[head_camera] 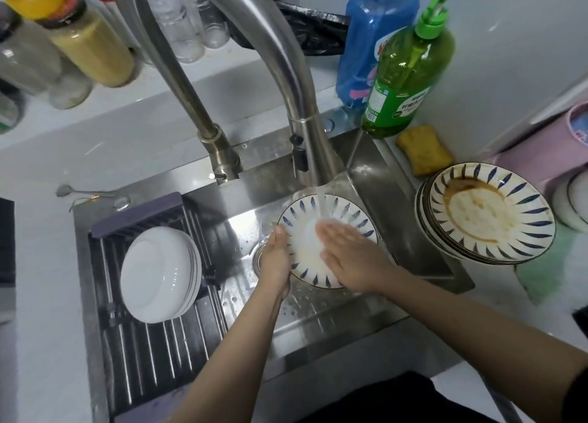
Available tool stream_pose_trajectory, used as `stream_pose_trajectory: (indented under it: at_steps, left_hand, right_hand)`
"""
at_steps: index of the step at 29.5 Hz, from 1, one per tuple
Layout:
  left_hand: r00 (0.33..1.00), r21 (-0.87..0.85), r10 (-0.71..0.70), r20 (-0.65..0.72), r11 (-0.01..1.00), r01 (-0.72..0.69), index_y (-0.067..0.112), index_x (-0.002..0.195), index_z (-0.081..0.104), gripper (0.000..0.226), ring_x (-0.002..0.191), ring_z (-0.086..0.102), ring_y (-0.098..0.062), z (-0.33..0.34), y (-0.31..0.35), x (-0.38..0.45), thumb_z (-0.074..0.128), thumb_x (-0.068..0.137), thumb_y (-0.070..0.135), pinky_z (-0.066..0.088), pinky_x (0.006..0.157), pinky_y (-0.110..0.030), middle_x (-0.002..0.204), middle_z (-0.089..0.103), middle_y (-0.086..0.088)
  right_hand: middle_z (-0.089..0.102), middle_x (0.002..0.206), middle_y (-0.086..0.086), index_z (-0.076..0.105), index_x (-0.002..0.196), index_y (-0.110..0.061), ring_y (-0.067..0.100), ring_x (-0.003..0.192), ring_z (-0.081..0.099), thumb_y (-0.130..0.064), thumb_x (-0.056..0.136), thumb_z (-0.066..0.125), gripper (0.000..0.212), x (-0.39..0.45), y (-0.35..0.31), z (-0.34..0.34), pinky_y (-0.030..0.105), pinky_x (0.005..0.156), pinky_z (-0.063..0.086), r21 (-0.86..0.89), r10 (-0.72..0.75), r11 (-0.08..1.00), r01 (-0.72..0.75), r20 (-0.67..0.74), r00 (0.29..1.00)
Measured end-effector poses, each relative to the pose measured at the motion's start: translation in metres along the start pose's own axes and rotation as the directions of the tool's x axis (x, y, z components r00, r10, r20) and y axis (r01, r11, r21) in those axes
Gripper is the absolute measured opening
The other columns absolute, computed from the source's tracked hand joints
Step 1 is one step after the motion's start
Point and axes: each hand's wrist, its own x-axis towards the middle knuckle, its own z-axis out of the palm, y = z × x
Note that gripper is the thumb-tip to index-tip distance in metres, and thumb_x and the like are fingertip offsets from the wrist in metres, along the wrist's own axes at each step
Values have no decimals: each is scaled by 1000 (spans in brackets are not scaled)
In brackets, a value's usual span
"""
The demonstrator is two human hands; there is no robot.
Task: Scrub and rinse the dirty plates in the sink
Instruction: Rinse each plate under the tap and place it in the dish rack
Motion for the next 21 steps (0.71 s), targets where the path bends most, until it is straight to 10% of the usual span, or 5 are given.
stream_pose_trajectory:
  at_steps: [4, 12, 17, 21]
  left_hand:
    - [999, -7, 3, 37, 1000, -3, 13, 131, 56, 56, 112, 63, -23, 6, -6, -2, 41, 96, 54, 46, 103, -44, 121, 67, -8]
    - [990, 41, 75, -116, 997, -70, 4, 121, 58, 43, 111, 54, -46, -18, 18, 21, 36, 103, 36, 41, 99, -57, 115, 59, -31]
    - [991, 197, 108, -78, 976, -91, 23, 106, 62, 27, 99, 61, -20, -25, 20, 17, 41, 101, 40, 49, 93, -37, 99, 67, 2]
    - [997, 139, 68, -39, 988, -62, 14, 114, 65, 35, 88, 61, -16, -9, 11, 4, 42, 101, 38, 49, 88, -34, 91, 68, 6]
  right_hand:
    - [-7, 159, 6, -13, 148, -18, 22, 146, -16, -37, 103, 10, 54, 36, -18, -1, 36, 117, -14, 94, 232, 967, -237, 56, 971]
    - [16, 156, -12, 21, 150, -25, -3, 142, 4, -30, 105, 18, 45, 1, -27, 5, 23, 118, -4, 298, -289, 924, 238, 140, 947]
    - [55, 136, 6, 56, 132, -11, 20, 131, 47, -40, 91, 9, 69, -8, 27, 11, 36, 117, 11, 7, -35, 999, 35, 28, 999]
    - [33, 152, 9, 34, 146, -14, 24, 145, 20, -42, 95, 2, 66, 35, 11, 19, 40, 121, 5, 58, 145, 987, -148, 53, 988]
